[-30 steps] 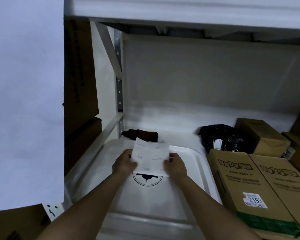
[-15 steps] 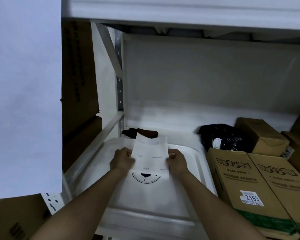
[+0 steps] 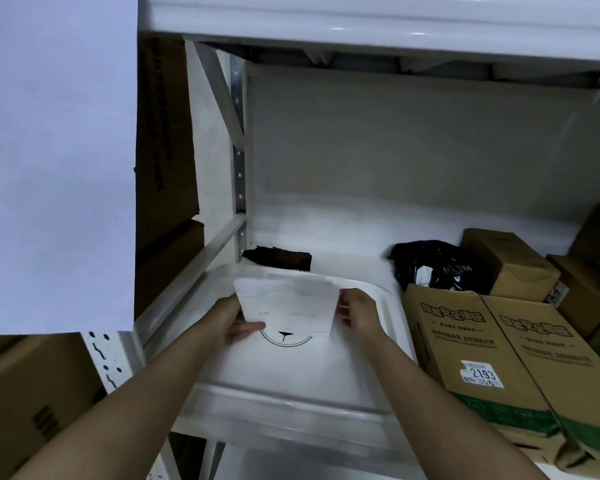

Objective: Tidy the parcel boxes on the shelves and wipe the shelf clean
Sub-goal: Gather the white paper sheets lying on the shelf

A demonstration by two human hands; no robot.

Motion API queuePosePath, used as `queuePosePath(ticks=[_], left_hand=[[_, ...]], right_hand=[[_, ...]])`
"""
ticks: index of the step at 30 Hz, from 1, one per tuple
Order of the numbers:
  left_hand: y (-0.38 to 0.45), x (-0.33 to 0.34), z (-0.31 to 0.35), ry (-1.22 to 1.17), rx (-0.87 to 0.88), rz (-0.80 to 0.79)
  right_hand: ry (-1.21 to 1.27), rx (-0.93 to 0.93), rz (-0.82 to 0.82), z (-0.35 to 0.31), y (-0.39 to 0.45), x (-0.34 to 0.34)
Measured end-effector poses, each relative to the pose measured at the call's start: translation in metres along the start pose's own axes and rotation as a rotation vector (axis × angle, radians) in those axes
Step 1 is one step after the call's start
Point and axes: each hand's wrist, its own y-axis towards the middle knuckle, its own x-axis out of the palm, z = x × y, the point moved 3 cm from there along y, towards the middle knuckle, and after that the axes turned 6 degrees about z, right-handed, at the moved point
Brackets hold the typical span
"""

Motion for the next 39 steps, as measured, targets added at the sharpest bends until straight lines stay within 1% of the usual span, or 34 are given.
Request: queuePosePath(ticks=[3, 7, 8, 10, 12, 13, 14, 17, 20, 22, 24, 27, 31, 36, 39], left_hand=[[0.000, -0.002, -0.004, 0.052, -0.040, -0.033], [0.000, -0.007, -0.008, 0.212, -0.033, -0.001], [-0.001, -0.007, -0.009, 0.258, -0.001, 0.004], [0.000, -0.001, -0.011, 0.373, 0.148, 0.009], [0.002, 0.007, -0.014, 0.511, 0.333, 0.050], [0.002, 0.011, -0.015, 0.567, 0.390, 0.076], [0.002, 0.014, -0.017, 0.613, 0.434, 0.078], [0.002, 0.027, -0.025, 0.763, 0.523, 0.011], [-0.005, 0.039, -0.029, 0.897, 0.601, 0.053], [-0.006, 0.047, -0.032, 1.040, 0.601, 0.039], [-0.004, 0.053, -0.037, 1.201, 0.564, -0.003], [0.000, 0.055, -0.043, 1.356, 0.564, -0.021], [0.003, 0.057, -0.047, 1.440, 0.573, -0.029], [0.003, 0.061, -0.045, 1.493, 0.571, -0.001], [0.003, 0.066, -0.044, 1.485, 0.524, 0.009]], right_hand=[[-0.146, -0.033, -0.081, 0.010, 0.000, 0.005], [-0.350, -0.077, -0.163, 0.019, -0.003, 0.011], [-0.411, -0.107, -0.178, 0.020, -0.004, 0.013], [-0.529, -0.177, -0.183, 0.020, -0.005, 0.017], [-0.602, -0.217, -0.138, 0.019, -0.005, 0.018], [-0.627, -0.221, -0.110, 0.019, -0.004, 0.018], [-0.652, -0.203, -0.086, 0.019, -0.004, 0.017], [-0.716, -0.130, -0.049, 0.020, -0.003, 0.014], [-0.743, -0.114, -0.052, 0.020, -0.003, 0.012], [-0.779, -0.131, -0.062, 0.019, -0.005, 0.011], [-0.797, -0.151, -0.078, 0.020, -0.006, 0.012], [-0.772, -0.127, -0.093, 0.020, -0.008, 0.013], [-0.814, -0.042, -0.109, 0.019, -0.007, 0.013], [-0.857, -0.044, -0.132, 0.020, -0.003, 0.010], [-0.867, -0.052, -0.158, 0.018, -0.007, 0.011]])
